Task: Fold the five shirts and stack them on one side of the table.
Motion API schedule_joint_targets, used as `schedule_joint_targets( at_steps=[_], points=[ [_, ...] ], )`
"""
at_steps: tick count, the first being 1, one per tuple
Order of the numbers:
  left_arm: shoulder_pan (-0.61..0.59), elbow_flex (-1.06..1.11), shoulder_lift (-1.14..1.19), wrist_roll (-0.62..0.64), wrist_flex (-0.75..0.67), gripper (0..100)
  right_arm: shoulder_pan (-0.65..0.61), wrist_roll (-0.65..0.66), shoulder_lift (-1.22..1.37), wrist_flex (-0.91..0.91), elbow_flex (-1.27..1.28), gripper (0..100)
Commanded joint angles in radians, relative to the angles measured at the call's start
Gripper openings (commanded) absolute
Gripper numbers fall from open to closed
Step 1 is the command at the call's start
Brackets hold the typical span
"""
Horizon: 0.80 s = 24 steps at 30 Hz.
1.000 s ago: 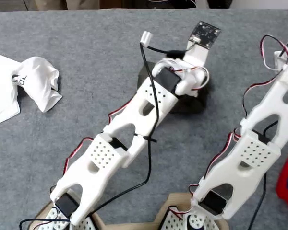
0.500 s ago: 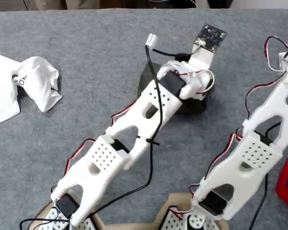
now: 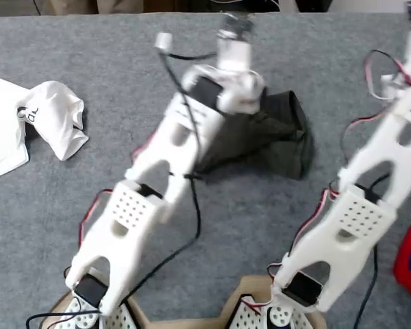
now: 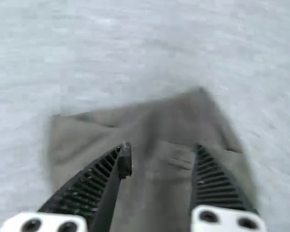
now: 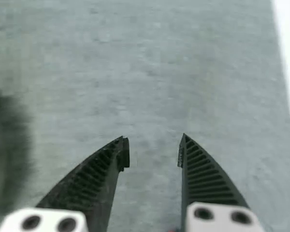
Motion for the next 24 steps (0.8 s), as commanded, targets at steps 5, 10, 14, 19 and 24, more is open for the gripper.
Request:
schedule_joint_targets(
  at_steps=[5,10,14,19,24],
  points=[
    [-0.118,-0.015,-0.042,-0.002,0.127,5,-0.257,0.052,-0.001,0.112,-0.050,1.0],
    [-0.107,-0.008,0.044,-0.002,0.196,2,-0.372,0.055,0.038,0.117,-0.039,0.5],
    [-0.107,-0.017,0.130,-0.002,0.221,2,-0.437,0.094,0.130,0.100,-0.005,0.5],
    [-0.118,-0.017,0.209,-0.003,0.117,2,-0.438,0.101,0.286,0.005,-0.005,0.5],
    [-0.150,-0.017,0.260,0.000,-0.029,2,-0.397,0.103,0.387,-0.152,-0.007,0.5]
  ],
)
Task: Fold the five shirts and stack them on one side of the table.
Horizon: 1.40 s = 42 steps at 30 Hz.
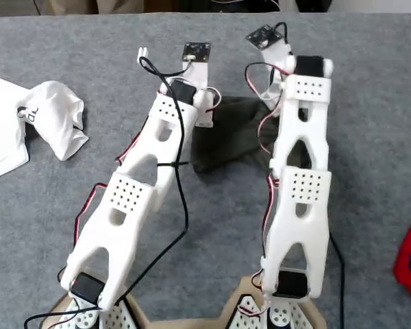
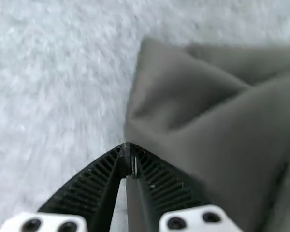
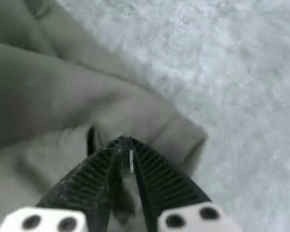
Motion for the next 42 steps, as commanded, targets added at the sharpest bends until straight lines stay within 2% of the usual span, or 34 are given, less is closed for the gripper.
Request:
schedule_joint_targets(
  at_steps=[1,6,12,19,23,26,28,32,42],
  points=[
    [-0.031,-0.015,-0.007,0.000,-0.077,2,0.039,0.014,0.030,-0.129,-0.007,0.5],
    [-0.058,-0.008,-0.002,-0.002,-0.060,2,0.059,0.017,0.070,-0.279,-0.007,0.5],
    [-0.063,-0.015,-0.008,-0.002,-0.026,2,0.053,0.043,0.071,-0.315,-0.019,0.5],
    [-0.061,-0.126,-0.002,0.008,-0.098,2,0.038,0.049,0.074,-0.003,-0.285,0.9],
    [-0.055,-0.138,-0.002,0.008,-0.195,3,0.013,0.072,0.076,0.170,-0.403,9.5],
    [-0.057,-0.137,-0.002,0.044,-0.218,6,-0.016,0.064,0.074,0.239,-0.387,15.4],
    [-0.063,-0.137,-0.001,0.092,-0.203,8,-0.028,0.029,0.071,0.236,-0.341,15.0],
    [-0.086,-0.146,-0.004,0.107,-0.123,8,-0.067,-0.015,0.071,0.236,-0.229,14.2],
    [-0.144,-0.147,-0.012,0.037,0.049,8,-0.079,-0.055,0.079,0.207,-0.082,14.0]
  ],
)
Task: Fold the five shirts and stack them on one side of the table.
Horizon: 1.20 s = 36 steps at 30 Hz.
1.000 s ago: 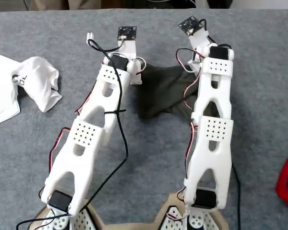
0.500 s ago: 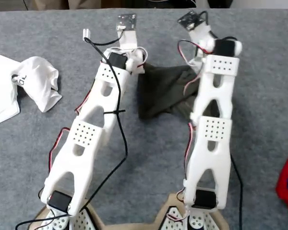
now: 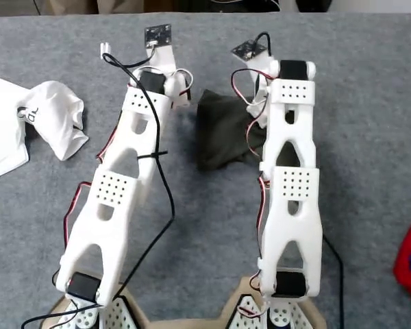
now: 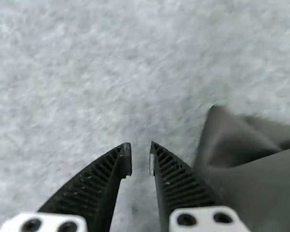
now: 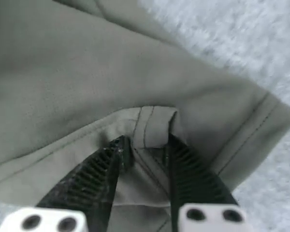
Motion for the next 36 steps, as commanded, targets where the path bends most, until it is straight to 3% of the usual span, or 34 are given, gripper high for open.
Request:
schedule_joint_targets(
  at_steps=[1,5,16,36],
  points=[
    [-0.009,-0.058,-0.025,-0.026,0.046,8,-0.016,-0.009,-0.004,-0.014,0.028,12.8],
    [-0.009,-0.058,-0.025,-0.025,0.057,8,-0.007,-0.011,-0.010,-0.006,0.031,0.6],
    [-0.009,-0.058,-0.025,-0.025,0.057,8,0.131,-0.008,-0.137,0.020,0.061,0.6],
    [-0.009,-0.057,-0.025,-0.025,0.058,8,0.203,0.051,-0.684,-0.009,0.835,0.5]
  ],
)
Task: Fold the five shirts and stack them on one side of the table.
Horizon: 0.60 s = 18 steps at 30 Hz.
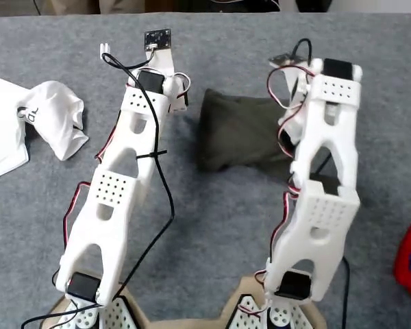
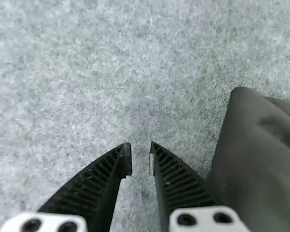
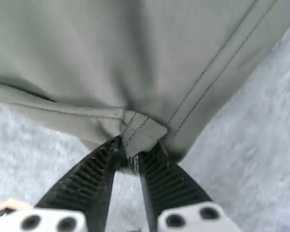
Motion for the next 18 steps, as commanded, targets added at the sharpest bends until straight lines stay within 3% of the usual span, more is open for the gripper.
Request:
schedule_joint_targets(
  at_steps=[1,12,18],
  points=[
    [-0.008,-0.057,-0.025,-0.009,0.006,8,0.028,0.046,-0.127,-0.008,0.085,0.5],
    [-0.008,-0.058,-0.025,-0.009,0.041,8,0.030,0.150,-0.360,-0.209,0.547,1.8],
    [-0.008,-0.058,-0.025,-0.011,0.051,8,0.033,0.219,-0.570,-0.299,0.802,26.6]
  ],
)
